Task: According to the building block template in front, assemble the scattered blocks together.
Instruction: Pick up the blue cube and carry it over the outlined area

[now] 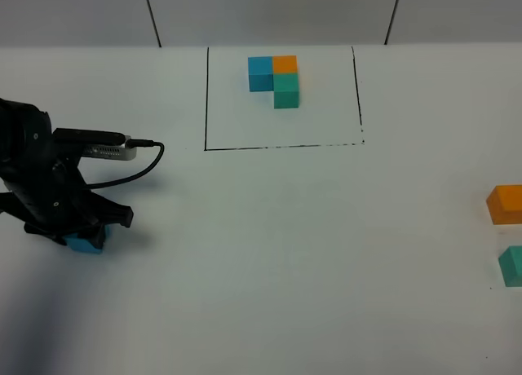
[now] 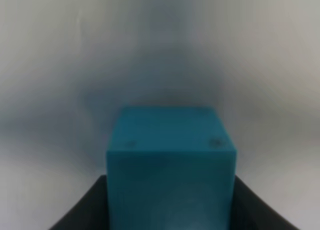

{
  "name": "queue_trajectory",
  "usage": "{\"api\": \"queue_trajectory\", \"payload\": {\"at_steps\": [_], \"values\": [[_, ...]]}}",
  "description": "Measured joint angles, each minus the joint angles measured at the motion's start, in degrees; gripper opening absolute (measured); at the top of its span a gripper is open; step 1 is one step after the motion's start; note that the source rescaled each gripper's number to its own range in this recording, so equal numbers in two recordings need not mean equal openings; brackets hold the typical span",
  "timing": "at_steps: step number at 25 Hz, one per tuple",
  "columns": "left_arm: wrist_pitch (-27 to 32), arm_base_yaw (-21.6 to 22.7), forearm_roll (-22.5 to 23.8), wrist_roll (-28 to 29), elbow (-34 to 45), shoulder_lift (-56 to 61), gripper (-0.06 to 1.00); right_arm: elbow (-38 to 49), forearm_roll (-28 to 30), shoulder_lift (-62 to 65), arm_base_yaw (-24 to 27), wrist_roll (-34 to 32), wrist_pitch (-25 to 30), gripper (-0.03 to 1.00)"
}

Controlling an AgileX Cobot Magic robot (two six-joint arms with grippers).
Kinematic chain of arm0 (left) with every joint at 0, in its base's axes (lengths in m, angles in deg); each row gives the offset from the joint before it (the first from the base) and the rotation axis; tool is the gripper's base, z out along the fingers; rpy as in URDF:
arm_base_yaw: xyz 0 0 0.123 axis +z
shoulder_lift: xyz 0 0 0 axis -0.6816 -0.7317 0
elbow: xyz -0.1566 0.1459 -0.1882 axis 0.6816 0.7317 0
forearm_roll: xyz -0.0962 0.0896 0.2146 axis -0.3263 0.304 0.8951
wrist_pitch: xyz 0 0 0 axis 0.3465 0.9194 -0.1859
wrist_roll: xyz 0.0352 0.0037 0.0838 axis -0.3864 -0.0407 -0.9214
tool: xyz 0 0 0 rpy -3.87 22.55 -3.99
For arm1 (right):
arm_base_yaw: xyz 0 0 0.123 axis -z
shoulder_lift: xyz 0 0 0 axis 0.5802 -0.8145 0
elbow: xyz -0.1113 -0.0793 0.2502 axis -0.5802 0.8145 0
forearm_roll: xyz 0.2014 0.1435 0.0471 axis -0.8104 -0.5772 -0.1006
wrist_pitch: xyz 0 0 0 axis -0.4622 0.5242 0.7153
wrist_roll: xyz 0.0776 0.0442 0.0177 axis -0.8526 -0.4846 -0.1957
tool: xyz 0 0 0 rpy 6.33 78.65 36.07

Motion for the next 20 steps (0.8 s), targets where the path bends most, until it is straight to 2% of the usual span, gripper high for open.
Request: {"api": "queue_trajectory", "payload": {"at_steps": [5, 11, 14, 20], "values": [[8.0, -3.9, 1.6, -12.5, -9.1, 0.0, 0.01, 0.0, 0.0, 0.0, 0.0, 0.0, 0.0, 0.97], [15.1, -12.7, 3.1, -29.9, -21.4, -4.9, 0.01, 0.0, 0.0, 0.0, 0.0, 0.0, 0.0, 0.97], [17.8, -16.5, 3.9, -34.4, -28.9, -9.1, 0.01, 0.0, 0.0, 0.0, 0.0, 0.0, 0.0, 0.97], [22.9, -21.4, 4.1, -46.0, -41.3, -17.2, 0.01, 0.0, 0.0, 0.0, 0.0, 0.0, 0.0, 0.96]]}}
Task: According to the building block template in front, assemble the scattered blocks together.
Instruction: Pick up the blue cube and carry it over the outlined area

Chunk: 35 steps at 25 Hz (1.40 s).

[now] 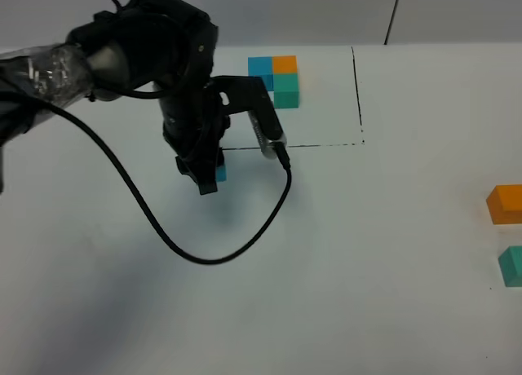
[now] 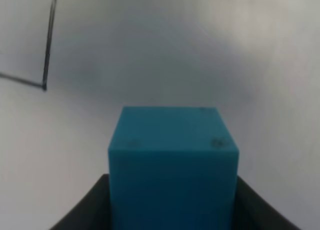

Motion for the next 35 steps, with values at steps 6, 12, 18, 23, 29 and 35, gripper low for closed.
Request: {"api": "queue_trajectory", "payload": {"at_steps": [6, 12, 18, 23, 29, 35], "values": [[0.8, -2.9, 0.0, -7.4, -6.5, -6.8, 0.01, 0.0, 0.0, 0.0, 0.0, 0.0, 0.0, 0.94], [0.9, -3.3, 0.0, -8.2, -11.5, -11.8, 0.01, 0.0, 0.0, 0.0, 0.0, 0.0, 0.0, 0.92], [1.1, -3.8, 0.0, -8.2, -16.9, -14.6, 0.01, 0.0, 0.0, 0.0, 0.0, 0.0, 0.0, 0.90], [3.0, -4.4, -2.8, -8.2, -23.1, -17.4, 0.01, 0.0, 0.0, 0.0, 0.0, 0.0, 0.0, 0.89], [7.4, -4.4, -4.1, -8.4, -30.2, -22.0, 0.01, 0.0, 0.0, 0.0, 0.0, -0.1, 0.0, 0.88], [7.4, -4.4, -4.1, -9.6, -30.9, -23.7, 0.01, 0.0, 0.0, 0.0, 0.0, -0.2, 0.0, 0.88]]}}
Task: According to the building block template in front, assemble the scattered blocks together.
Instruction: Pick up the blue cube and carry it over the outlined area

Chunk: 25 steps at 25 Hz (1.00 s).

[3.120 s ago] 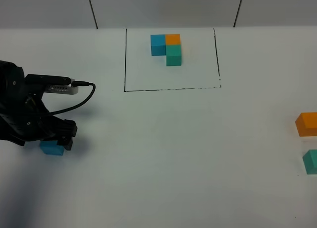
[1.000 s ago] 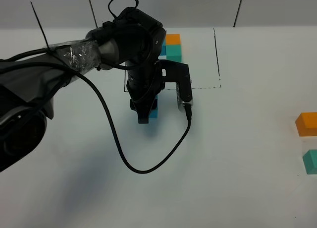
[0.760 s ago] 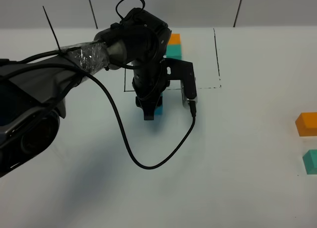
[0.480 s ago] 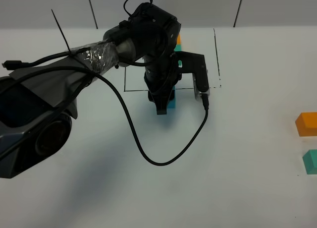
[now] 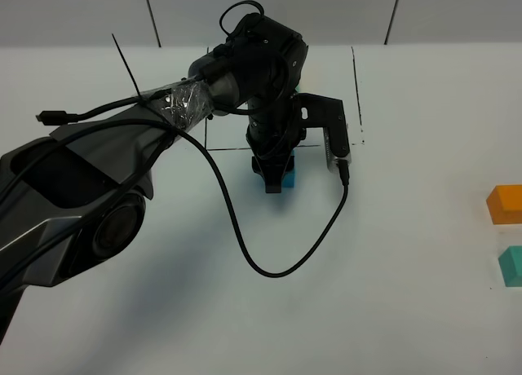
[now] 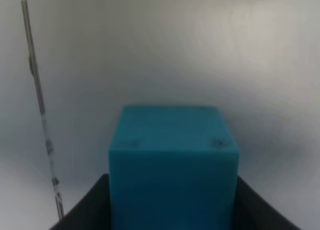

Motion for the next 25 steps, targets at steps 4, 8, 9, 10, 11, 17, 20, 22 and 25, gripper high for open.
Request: {"api": "queue_trajectory", "payload": {"at_steps": [4, 8, 9, 10, 11, 17, 20, 22, 25], "values": [[0.0, 0.0, 0.0, -0.6, 0.0, 0.0, 0.01, 0.0, 0.0, 0.0, 0.0, 0.0, 0.0, 0.88], [0.0, 0.0, 0.0, -1.9, 0.0, 0.0, 0.01, 0.0, 0.0, 0.0, 0.0, 0.0, 0.0, 0.88], [0.0, 0.0, 0.0, -2.2, 0.0, 0.0, 0.01, 0.0, 0.0, 0.0, 0.0, 0.0, 0.0, 0.88], [0.0, 0.0, 0.0, -2.3, 0.0, 0.0, 0.01, 0.0, 0.0, 0.0, 0.0, -0.1, 0.0, 0.88], [0.0, 0.0, 0.0, -2.5, 0.0, 0.0, 0.01, 0.0, 0.0, 0.0, 0.0, -0.1, 0.0, 0.88], [0.0, 0.0, 0.0, -2.5, 0.0, 0.0, 0.01, 0.0, 0.0, 0.0, 0.0, -0.2, 0.0, 0.88], [0.0, 0.0, 0.0, -2.5, 0.0, 0.0, 0.01, 0.0, 0.0, 0.0, 0.0, -0.2, 0.0, 0.87], [0.0, 0.0, 0.0, -2.5, 0.0, 0.0, 0.01, 0.0, 0.0, 0.0, 0.0, -0.2, 0.0, 0.87], [0.0, 0.0, 0.0, -2.5, 0.0, 0.0, 0.01, 0.0, 0.0, 0.0, 0.0, -0.2, 0.0, 0.87]]}}
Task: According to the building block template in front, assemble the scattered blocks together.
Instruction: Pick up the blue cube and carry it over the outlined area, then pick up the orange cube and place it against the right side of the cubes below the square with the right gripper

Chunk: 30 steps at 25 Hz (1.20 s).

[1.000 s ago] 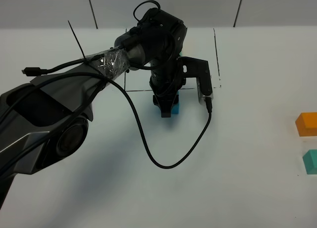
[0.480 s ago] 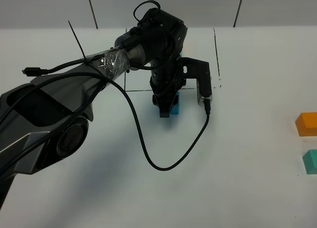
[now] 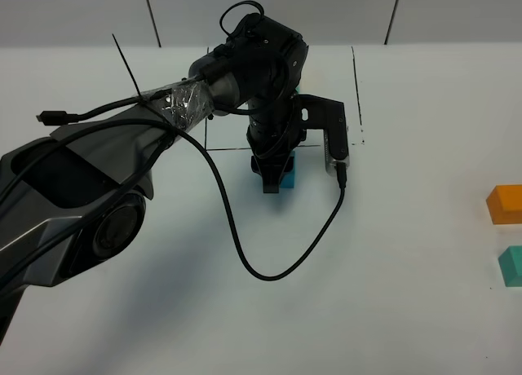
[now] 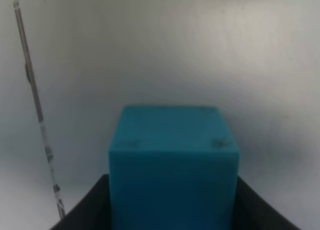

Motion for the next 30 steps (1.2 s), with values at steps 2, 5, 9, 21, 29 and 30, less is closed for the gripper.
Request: {"api": "queue_trajectory", "payload": {"at_steps": [2, 5, 9, 21, 29, 30], "values": [[0.0, 0.0, 0.0, 0.0, 0.0, 0.0, 0.04, 0.0, 0.0, 0.0, 0.0, 0.0, 0.0, 0.87], [0.0, 0.0, 0.0, 0.0, 0.0, 0.0, 0.27, 0.0, 0.0, 0.0, 0.0, 0.0, 0.0, 0.87], [0.0, 0.0, 0.0, 0.8, 0.0, 0.0, 0.64, 0.0, 0.0, 0.0, 0.0, 0.0, 0.0, 0.87], [0.1, 1.3, -0.5, 14.1, 0.0, 7.4, 0.90, 0.0, 0.0, 0.0, 0.0, 0.0, 0.0, 0.87], [0.1, 9.9, -1.8, 29.1, 1.2, 15.2, 0.90, 0.0, 0.0, 0.0, 0.0, 0.0, 0.0, 0.85], [0.1, 11.7, -2.4, 30.2, 2.9, 16.4, 0.90, 0.0, 0.0, 0.0, 0.0, 0.0, 0.0, 0.84]]}}
